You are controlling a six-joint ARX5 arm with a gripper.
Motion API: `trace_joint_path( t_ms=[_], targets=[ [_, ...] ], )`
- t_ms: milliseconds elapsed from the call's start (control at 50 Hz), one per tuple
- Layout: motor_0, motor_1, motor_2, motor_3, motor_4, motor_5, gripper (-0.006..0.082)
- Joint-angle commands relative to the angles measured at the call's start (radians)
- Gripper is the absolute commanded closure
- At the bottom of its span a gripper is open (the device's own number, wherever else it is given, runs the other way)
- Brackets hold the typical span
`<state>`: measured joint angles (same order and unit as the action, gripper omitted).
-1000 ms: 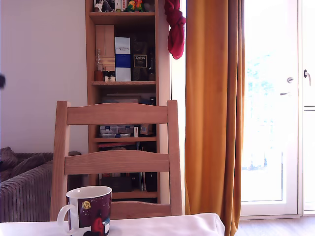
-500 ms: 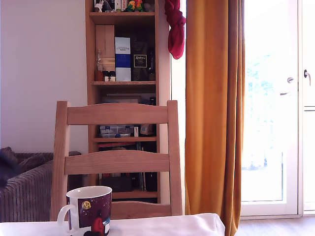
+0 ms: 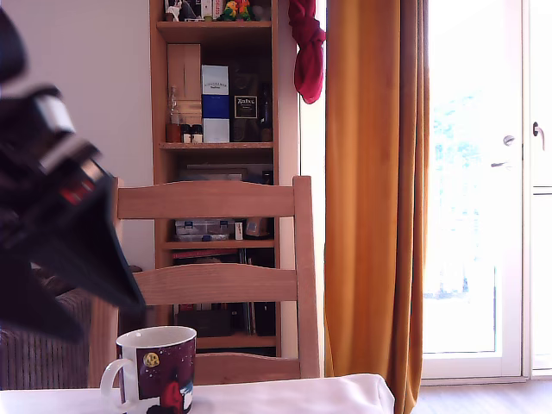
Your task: Pick the grey coffee capsule and place it inside the red coffee cup
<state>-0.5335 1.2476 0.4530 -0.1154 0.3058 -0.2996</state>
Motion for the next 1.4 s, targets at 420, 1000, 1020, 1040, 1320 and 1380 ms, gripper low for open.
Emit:
trace_joint_path(
  t_ms=[420, 1000, 1020, 1040, 1320, 1380],
  targets=[
    [-0.022, 0.435, 0.336, -0.206, -0.079, 0.05, 0.0117],
    [-0.077, 0.7, 0.501, -0.272, -0.161, 0.062, 0.0117],
    [-0.079, 0.707, 0.504, -0.274, -0.163, 0.062, 0.0117],
    [-0.08, 0.712, 0.506, -0.274, -0.166, 0.061, 0.0117],
    [-0.084, 0.724, 0.511, -0.251, -0.203, 0.06, 0.0118],
    [-0.084, 0.724, 0.511, -0.251, -0.202, 0.053, 0.0124]
  ],
)
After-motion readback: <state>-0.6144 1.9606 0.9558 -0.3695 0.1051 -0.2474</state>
